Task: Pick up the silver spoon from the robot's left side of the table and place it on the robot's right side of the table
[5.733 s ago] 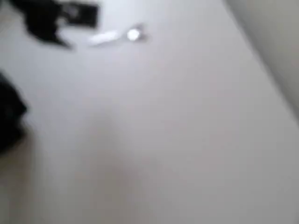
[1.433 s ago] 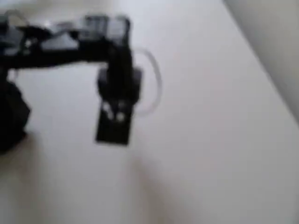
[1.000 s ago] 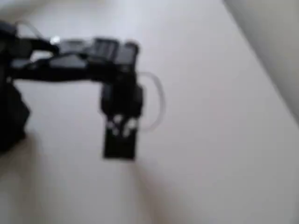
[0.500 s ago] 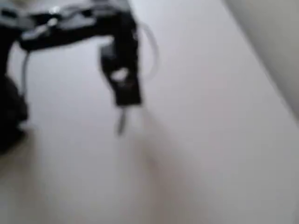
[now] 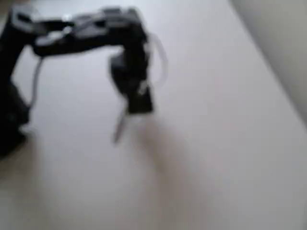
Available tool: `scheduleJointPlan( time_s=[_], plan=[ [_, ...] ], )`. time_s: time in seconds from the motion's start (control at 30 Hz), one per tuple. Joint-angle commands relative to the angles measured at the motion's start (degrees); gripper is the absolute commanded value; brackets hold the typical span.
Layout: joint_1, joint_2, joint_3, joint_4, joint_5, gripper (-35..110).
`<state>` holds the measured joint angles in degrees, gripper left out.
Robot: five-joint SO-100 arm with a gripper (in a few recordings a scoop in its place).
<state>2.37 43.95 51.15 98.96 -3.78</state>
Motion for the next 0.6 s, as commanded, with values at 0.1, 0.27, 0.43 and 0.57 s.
scheduleJointPlan(
  time_s=[0.1,0.27,0.43,0.57],
  plan=[
    [9.3,-3.3,-0.7,-1.5,-8.5,-2],
    [19.3,-9.0,-13.5,0.7,-18.1,-2],
    [25.3,-19.5,-34.7,6.3,-25.9,-2],
    [28.5,-20.5,-37.1,6.1,-31.2,-2]
  ],
)
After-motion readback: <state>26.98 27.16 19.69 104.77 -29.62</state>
